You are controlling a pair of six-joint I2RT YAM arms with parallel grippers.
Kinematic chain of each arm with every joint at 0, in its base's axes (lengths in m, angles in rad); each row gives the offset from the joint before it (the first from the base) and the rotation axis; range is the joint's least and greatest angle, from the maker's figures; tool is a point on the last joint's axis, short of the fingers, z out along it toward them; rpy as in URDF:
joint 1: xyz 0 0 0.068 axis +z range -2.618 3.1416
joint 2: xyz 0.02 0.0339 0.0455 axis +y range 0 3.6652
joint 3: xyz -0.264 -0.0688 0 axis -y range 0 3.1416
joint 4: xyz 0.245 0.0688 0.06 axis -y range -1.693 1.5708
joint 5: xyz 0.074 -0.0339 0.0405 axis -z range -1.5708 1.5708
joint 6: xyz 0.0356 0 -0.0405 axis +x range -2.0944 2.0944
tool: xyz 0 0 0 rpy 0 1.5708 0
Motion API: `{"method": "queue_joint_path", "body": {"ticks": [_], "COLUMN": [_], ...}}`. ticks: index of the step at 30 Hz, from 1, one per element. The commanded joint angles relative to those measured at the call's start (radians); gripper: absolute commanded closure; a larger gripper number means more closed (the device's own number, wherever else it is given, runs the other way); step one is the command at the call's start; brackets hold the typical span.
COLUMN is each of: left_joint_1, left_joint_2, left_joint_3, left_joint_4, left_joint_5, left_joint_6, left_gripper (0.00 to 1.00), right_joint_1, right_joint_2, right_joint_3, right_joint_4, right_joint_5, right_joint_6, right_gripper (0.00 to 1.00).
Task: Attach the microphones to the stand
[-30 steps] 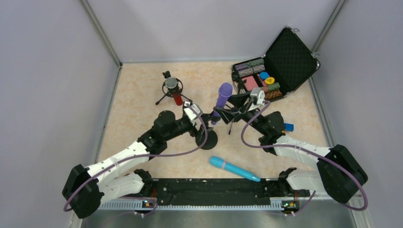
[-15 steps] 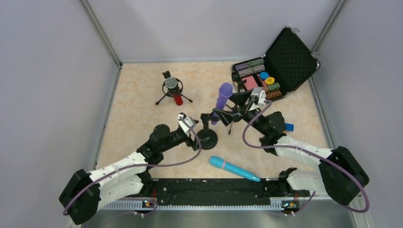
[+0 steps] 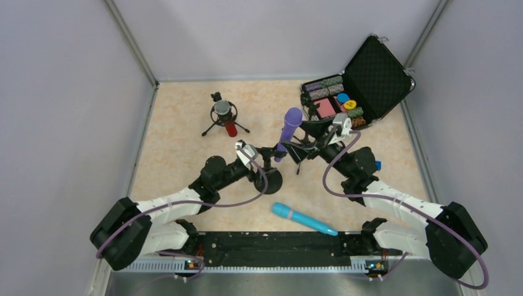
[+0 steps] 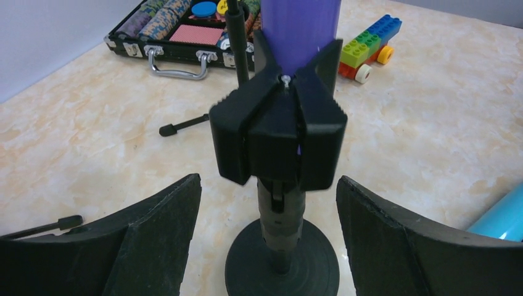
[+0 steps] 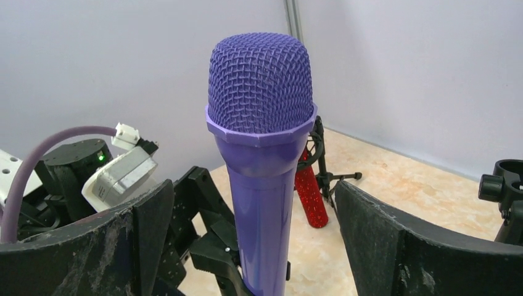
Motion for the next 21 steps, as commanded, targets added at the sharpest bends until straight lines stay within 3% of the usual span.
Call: {"method": "queue_joint_path", "body": {"ticks": [1, 2, 5, 8, 10, 13, 14, 21], "left_joint_1": [0.014, 0.017, 0.022, 0.027, 0.028, 0.029, 0.03, 0.033], "left_joint_2": [0.034, 0.04, 0.045, 0.051, 0.05, 0.044, 0.04, -0.001], "left_joint_3": [0.06, 0.06, 0.059, 0.077, 0.082, 0.076, 0.073, 0.07], "left_joint_4": [0.127, 0.14, 0.168, 0.126, 0.105, 0.103, 0.103, 0.128], "left_joint_5": [0.043, 0.045, 0.048, 0.066, 0.079, 0.079, 0.077, 0.087], "left_joint_6": [-0.005, -0.009, -0.015, 0.003, 0.006, 0.005, 0.004, -0.019], "left_gripper": [0.17, 0.19, 0.43, 0.51, 0.62, 0.93, 1.0, 1.0], "right_joint_1": [0.009, 0.01, 0.009, 0.01, 0.009, 0.009, 0.009, 0.009], "right_joint_2": [-0.028, -0.029, -0.032, -0.038, -0.043, -0.062, -0.07, -0.15], "right_joint_3": [-0.013, -0.014, -0.013, -0.017, -0.018, -0.019, -0.02, -0.04], "right_joint_4": [0.016, 0.014, -0.001, -0.006, -0.014, -0.042, -0.054, -0.171], "right_joint_5": [0.01, 0.01, 0.008, 0.009, 0.011, 0.018, 0.019, -0.005], "right_joint_6": [-0.003, -0.003, -0.004, -0.006, -0.009, -0.025, -0.034, -0.11], "right_gripper": [0.02, 0.02, 0.02, 0.02, 0.02, 0.02, 0.02, 0.05]}}
